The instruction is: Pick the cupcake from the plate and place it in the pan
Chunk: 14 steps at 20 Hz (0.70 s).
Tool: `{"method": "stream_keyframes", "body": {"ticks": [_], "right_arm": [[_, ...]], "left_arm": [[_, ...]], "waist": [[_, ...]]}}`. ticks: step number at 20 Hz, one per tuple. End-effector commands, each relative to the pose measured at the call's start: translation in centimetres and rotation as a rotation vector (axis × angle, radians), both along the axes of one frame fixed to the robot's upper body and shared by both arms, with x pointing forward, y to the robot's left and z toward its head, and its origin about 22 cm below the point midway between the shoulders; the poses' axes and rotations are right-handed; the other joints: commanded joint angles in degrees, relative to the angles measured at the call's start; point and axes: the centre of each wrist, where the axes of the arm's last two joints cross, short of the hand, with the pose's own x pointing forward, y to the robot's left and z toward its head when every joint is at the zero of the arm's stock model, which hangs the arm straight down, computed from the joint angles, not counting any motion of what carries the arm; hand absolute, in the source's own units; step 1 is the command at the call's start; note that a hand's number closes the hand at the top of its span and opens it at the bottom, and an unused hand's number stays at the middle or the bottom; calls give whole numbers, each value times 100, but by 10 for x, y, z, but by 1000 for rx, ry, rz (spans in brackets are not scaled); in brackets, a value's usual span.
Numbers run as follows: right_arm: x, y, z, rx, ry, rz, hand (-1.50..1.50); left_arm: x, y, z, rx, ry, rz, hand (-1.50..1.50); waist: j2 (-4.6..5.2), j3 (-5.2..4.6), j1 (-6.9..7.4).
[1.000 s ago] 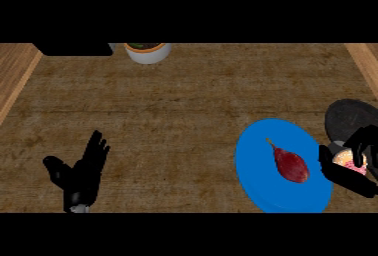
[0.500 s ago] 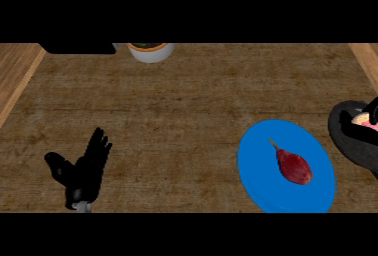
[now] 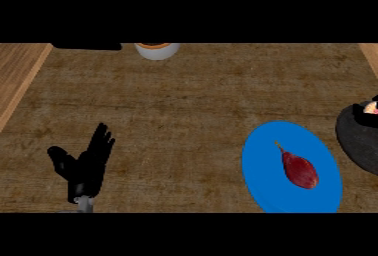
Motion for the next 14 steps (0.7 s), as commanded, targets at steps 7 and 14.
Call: {"method": "stream_keyframes", "body": {"ticks": [7, 14], "right_arm": [[-4, -28, -20, 52, 138, 39, -150], [18, -14, -7, 431, -156, 179, -150]], "left_arm": [[0, -8, 5, -1, 1, -14, 0], [1, -1, -4, -6, -8, 0, 0]], "waist": [[34, 23, 98], [28, 40, -6]]}}
